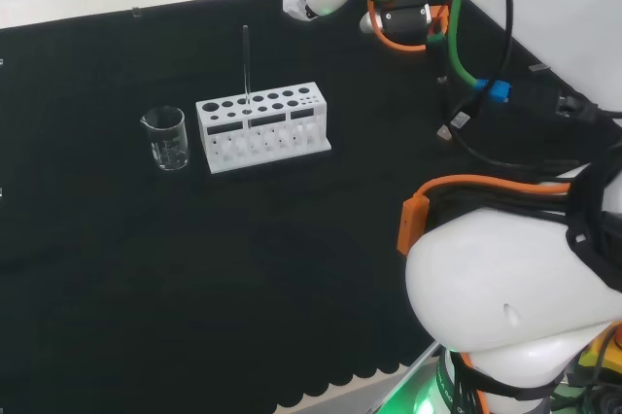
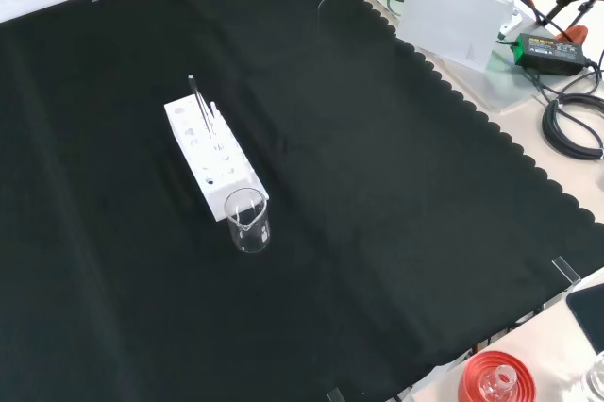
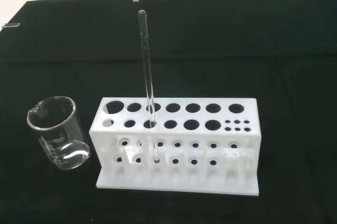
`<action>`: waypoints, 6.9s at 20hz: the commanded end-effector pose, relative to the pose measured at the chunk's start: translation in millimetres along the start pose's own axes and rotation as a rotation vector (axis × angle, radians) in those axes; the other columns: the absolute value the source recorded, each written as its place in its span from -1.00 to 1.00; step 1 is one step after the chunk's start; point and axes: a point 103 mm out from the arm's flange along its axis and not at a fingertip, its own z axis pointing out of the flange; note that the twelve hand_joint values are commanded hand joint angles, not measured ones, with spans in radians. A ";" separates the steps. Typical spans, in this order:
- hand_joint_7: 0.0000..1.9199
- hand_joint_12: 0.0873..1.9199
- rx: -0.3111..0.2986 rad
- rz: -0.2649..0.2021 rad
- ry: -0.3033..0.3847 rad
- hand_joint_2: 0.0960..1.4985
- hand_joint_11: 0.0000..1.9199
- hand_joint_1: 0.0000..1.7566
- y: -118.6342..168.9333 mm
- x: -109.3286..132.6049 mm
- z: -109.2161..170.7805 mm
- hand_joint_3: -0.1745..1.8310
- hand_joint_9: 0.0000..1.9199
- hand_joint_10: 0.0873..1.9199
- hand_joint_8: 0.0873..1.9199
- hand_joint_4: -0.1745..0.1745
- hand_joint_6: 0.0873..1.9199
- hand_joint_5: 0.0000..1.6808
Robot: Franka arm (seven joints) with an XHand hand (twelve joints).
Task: Take the glass rod from the white test tube rack.
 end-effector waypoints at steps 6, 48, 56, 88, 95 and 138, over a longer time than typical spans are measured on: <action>-0.56 0.30 0.027 -0.050 0.016 -0.13 -0.45 -0.19 33.8 13.7 14.5 -0.34 -0.33 -0.29 -0.22 -0.82 -1.00 -0.46; -0.51 0.29 0.160 -0.179 0.093 -0.17 -0.40 -0.18 138.3 39.1 94.9 -0.32 -0.28 -0.30 -0.22 -0.88 -0.96 -0.40; -0.51 0.29 0.177 -0.205 0.082 -0.17 -0.40 -0.18 163.1 35.7 111.4 -0.32 -0.28 -0.30 -0.22 -0.88 -0.95 -0.40; 0.18 -0.10 0.228 -0.237 0.104 -0.33 0.41 0.21 191.2 29.1 132.6 -0.12 0.49 -0.70 -0.41 -1.00 -0.21 -0.05; 0.33 -0.22 0.214 -0.225 0.120 -0.33 0.57 0.28 189.9 31.1 135.0 -0.10 0.61 -0.75 -0.44 -1.00 -0.22 0.04; 0.46 -0.45 -0.051 -0.165 0.063 0.04 0.65 0.51 139.2 53.1 45.9 -0.50 0.83 -0.69 -0.48 -1.00 -0.58 0.40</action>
